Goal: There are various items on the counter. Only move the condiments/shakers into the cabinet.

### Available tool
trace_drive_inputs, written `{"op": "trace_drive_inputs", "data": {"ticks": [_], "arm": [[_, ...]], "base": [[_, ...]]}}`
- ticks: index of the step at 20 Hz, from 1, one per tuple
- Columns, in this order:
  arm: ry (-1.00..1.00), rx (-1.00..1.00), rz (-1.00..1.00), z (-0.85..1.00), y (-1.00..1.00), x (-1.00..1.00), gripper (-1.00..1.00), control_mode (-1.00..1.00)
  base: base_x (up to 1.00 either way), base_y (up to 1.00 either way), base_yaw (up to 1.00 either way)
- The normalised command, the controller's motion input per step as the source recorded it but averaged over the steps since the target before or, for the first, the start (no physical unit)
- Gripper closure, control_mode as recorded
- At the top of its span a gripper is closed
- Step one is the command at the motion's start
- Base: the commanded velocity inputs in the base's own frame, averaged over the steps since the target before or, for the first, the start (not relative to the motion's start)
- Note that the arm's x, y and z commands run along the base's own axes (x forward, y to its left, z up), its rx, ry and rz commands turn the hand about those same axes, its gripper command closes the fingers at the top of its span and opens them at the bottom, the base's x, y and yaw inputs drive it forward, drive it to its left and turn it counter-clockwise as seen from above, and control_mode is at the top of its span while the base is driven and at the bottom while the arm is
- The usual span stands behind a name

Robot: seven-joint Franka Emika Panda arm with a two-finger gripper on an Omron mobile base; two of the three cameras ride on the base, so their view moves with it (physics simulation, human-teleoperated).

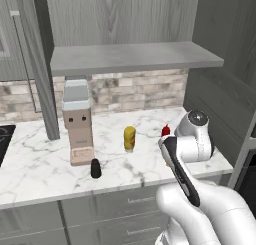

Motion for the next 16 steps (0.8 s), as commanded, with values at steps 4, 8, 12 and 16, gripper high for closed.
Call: {"op": "trace_drive_inputs", "data": {"ticks": [4,8,12,16], "arm": [[0.00,0.00,0.00,-0.06,-0.05,0.17,-1.00,-1.00],[0.00,0.00,0.00,-0.12,0.00,0.14,-1.00,-1.00],[0.00,0.00,0.00,-0.13,0.00,0.20,-1.00,-1.00],[0.00,0.00,0.00,-0.13,0.00,0.26,-1.00,-1.00]], "base": [[0.00,0.00,0.00],[0.00,0.00,0.00],[0.00,0.00,0.00],[0.00,0.00,0.00]]}}
